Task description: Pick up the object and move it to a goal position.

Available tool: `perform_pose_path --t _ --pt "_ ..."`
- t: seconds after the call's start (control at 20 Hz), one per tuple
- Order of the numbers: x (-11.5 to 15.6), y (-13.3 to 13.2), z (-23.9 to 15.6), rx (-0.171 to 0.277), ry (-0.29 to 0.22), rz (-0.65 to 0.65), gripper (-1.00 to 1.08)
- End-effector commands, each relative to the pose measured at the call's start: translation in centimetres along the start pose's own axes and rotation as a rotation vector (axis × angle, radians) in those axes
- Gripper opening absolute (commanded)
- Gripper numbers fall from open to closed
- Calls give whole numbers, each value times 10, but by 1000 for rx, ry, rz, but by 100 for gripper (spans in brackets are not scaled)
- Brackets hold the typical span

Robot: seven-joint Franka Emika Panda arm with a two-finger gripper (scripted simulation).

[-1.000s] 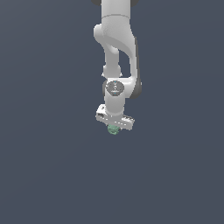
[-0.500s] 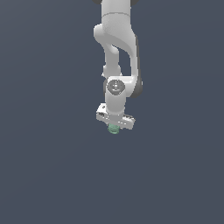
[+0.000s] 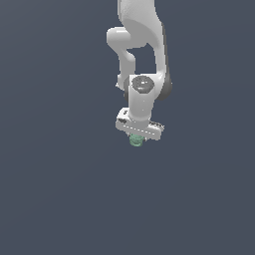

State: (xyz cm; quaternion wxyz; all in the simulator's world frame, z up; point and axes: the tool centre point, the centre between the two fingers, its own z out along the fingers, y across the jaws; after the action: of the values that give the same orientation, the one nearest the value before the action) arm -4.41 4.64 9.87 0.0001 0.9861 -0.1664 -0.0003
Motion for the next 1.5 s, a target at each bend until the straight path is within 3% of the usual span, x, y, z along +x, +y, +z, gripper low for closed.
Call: perform_pose_path --t 0.0,0.9,1.45 --pt "-6 -12 -22 0 1 0 -100" --pt "-52 -112 -208 -1 2 0 -100" --pt "-63 -147 -267 0 1 0 -100"
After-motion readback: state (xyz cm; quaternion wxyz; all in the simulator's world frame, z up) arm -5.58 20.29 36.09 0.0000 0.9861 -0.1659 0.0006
